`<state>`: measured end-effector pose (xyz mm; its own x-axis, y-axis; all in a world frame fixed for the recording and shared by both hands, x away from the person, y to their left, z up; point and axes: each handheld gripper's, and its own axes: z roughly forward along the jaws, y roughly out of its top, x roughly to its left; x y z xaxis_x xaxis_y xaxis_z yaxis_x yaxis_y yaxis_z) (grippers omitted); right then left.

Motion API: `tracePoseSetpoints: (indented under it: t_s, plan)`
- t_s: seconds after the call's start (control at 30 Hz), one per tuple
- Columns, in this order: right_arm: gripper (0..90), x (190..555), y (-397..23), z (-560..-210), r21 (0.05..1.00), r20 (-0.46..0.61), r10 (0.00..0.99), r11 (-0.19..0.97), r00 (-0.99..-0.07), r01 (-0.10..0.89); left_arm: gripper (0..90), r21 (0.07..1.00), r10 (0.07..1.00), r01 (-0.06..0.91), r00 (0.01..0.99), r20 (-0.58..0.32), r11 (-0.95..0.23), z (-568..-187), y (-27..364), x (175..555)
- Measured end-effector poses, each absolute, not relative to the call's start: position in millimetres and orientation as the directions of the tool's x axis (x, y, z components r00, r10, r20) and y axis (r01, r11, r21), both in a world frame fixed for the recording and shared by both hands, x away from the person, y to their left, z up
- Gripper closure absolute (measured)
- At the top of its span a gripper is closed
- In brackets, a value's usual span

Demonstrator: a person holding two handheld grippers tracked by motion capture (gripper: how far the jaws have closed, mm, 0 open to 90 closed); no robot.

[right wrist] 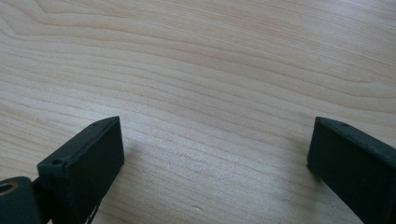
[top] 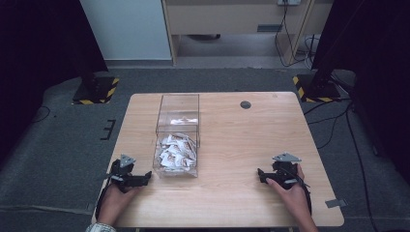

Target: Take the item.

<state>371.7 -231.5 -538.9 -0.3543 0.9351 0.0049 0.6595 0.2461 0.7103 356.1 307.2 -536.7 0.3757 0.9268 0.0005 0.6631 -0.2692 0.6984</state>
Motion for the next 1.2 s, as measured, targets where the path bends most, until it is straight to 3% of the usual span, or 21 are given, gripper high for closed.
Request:
tracePoseSetpoints:
  t_s: [0.3, 0.7, 1.2]
  plan:
    - [4.1, 371.5, -231.1, -538.7, 0.709, 0.004, 0.934, 0.249, -0.357, 0.659, 0.0, 0.698, 0.927, 0.663, 0.376, 0.000, -0.269, -536.7, 307.1, 356.0]
    - [7.2, 363.2, -211.9, -528.9, 0.718, 0.005, 0.892, 0.311, -0.452, 0.623, 0.0, 0.698, 0.927, 0.663, 0.376, 0.000, -0.269, -536.7, 307.1, 356.0]
    - [10.4, 359.2, -201.3, -519.3, 0.726, 0.011, 0.876, 0.325, -0.482, 0.607, 0.0, 0.699, 0.927, 0.663, 0.376, 0.000, -0.269, -536.7, 307.1, 356.0]
